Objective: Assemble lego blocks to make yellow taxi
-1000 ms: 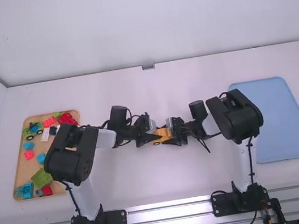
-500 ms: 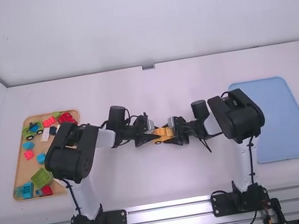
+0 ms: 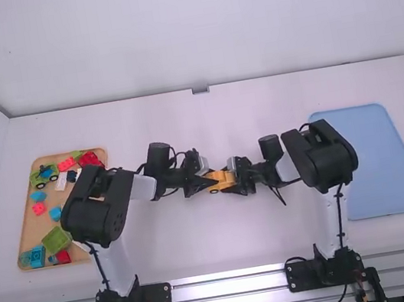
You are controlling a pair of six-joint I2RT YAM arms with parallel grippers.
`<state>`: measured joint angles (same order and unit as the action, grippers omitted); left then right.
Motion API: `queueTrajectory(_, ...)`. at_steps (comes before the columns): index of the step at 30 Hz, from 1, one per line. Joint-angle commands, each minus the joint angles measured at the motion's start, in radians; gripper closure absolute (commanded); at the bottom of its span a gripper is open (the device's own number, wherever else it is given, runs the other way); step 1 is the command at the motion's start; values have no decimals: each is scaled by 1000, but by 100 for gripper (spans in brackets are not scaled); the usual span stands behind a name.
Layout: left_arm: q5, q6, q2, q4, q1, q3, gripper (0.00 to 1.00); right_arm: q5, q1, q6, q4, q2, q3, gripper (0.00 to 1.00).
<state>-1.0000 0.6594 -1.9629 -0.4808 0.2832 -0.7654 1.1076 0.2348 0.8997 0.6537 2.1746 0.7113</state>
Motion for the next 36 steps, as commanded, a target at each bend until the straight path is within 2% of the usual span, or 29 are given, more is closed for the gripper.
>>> queueTrajectory(1,-12,-42,13,20,31,5,99,-9,29,-4,-6,12,-5,45)
queueTrajectory(7,-93,76,13,14,31,19,99,-9,25,-5,-7,12,-5,46)
queueTrajectory(16,-56,-23,13,-14,18,18,99,-9,29,-5,-6,12,-5,46)
queueTrajectory(21,-55,79,13,-5,23,34,99,-9,28,-5,-7,12,-5,46)
queueTrajectory(27,-43,82,15,-3,23,40,99,-10,28,-5,-7,12,-5,46)
queueTrajectory(30,22,108,40,52,23,41,99,-27,28,-5,-10,12,-5,46)
queueTrajectory(36,2,142,114,119,24,41,99,-54,28,-31,-10,12,-5,45)
